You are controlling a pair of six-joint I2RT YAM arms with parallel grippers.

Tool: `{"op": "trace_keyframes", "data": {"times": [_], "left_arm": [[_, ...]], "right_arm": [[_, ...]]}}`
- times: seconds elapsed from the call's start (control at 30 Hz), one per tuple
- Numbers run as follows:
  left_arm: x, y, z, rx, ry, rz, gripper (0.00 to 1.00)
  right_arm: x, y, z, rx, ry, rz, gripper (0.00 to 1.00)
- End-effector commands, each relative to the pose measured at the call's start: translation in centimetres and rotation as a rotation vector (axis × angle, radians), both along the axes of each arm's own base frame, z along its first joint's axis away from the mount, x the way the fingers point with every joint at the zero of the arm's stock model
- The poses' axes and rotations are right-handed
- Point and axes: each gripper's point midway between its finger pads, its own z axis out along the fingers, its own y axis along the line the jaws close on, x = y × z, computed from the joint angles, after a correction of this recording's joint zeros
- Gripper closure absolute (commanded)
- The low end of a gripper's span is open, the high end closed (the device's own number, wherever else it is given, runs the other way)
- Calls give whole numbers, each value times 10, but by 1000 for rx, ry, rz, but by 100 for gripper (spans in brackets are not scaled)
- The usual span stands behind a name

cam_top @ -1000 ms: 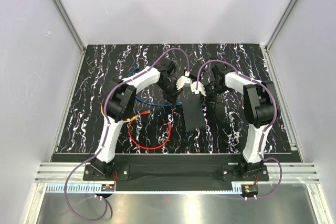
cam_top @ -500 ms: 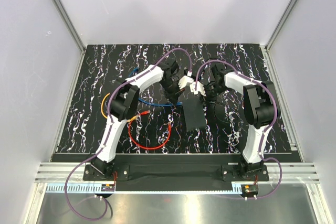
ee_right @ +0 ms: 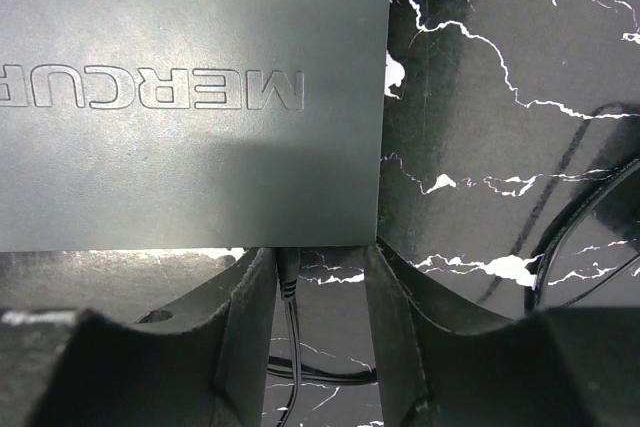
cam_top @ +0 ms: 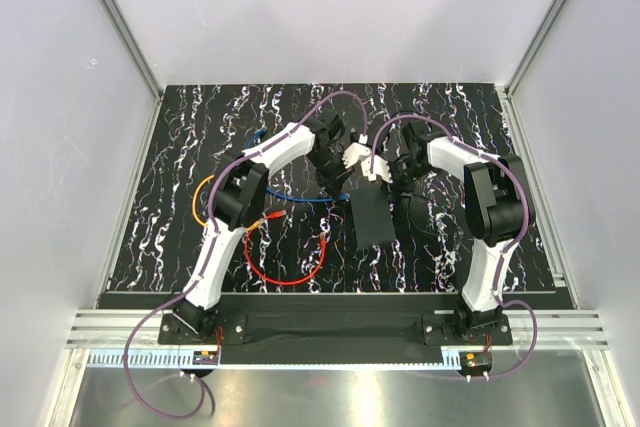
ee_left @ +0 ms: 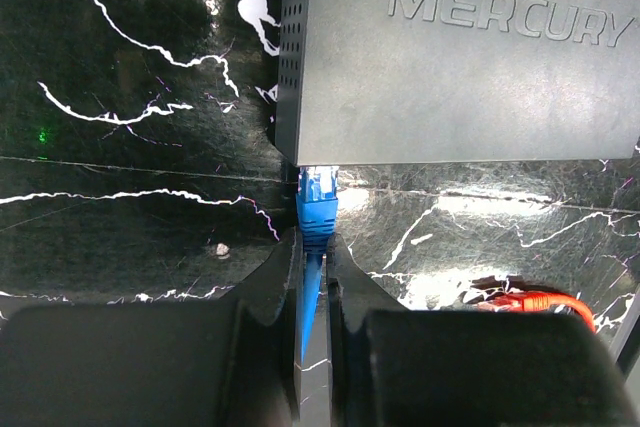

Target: Insert the plug into the switch port

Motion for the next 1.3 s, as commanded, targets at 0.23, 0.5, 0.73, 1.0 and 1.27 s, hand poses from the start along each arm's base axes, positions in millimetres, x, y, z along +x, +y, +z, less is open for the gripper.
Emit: {"op": "trace_keyframes", "data": {"times": [0.23,0.5,0.73,1.0,1.27], "left_arm": [[-9,-75,64,-258,-78,-95,100],[-9,-67,57,-188,-80,-72,100],[3,-84,51,-219,-82,-49,100],[3,-91,61,-260,-77,-46,100],[0,-94,74,-288,-92,-54,100]], "right_arm": [[-8,43,7,82,-39,100,53],[-5,50,11,78,-48,109,53],[-12,72,14,92,-43,142,53],[-12,88,20,120,-50,156,51],[-12,95,26,135,-63,164,50]]}}
